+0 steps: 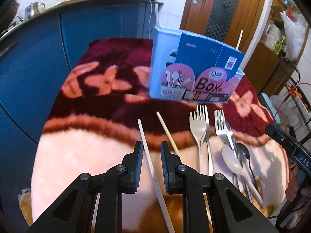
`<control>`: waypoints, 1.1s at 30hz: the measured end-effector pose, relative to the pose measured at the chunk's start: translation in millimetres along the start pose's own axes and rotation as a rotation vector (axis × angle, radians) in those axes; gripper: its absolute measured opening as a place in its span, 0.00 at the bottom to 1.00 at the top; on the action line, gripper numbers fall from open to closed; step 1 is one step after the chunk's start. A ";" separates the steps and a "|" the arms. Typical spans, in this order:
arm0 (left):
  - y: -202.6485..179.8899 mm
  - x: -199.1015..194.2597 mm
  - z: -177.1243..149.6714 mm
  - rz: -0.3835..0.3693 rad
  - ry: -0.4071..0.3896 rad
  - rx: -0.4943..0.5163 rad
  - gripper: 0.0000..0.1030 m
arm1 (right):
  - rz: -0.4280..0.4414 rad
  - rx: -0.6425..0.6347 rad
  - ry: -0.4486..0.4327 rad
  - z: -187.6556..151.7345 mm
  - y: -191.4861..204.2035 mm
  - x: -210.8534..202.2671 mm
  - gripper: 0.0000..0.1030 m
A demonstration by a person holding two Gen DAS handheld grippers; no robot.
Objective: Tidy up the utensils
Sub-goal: 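Move the left tool back to the utensils and grasp another white chopstick, then grasp the white plastic spoon with the right tool while the left tool lifts its chopstick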
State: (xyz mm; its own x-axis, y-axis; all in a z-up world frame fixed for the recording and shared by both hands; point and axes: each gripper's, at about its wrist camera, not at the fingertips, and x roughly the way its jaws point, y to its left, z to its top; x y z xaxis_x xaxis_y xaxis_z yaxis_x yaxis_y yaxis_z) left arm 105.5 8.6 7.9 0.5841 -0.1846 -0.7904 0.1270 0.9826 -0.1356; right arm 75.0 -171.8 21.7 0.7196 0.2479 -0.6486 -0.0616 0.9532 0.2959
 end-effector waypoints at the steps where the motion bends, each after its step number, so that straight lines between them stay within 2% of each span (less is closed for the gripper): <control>1: 0.2 1.7 -0.1 0.001 0.007 -0.001 0.18 | 0.001 0.002 0.004 -1.0 -0.6 1.1 0.44; 13: 6.6 24.3 -1.5 -0.043 0.119 -0.062 0.18 | 0.006 0.020 0.033 -7.1 -5.9 7.3 0.45; 22: 8.8 28.9 3.4 -0.060 0.140 -0.071 0.18 | 0.007 0.023 0.042 -9.5 -8.2 8.8 0.45; 29: 16.5 32.7 8.5 -0.088 0.145 -0.098 0.07 | 0.005 0.007 0.046 -11.0 -5.6 8.1 0.46; 33: 21.5 31.6 7.0 -0.115 0.134 -0.129 0.07 | 0.002 -0.009 0.054 -11.8 -0.3 6.9 0.46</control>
State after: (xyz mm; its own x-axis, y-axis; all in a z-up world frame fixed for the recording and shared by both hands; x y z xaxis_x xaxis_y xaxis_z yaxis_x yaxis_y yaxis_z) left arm 132.3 23.7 -15.7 0.4589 -0.2991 -0.8366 0.0781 0.9516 -0.2974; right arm 71.8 -168.3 8.9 0.6813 0.2585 -0.6848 -0.0692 0.9541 0.2913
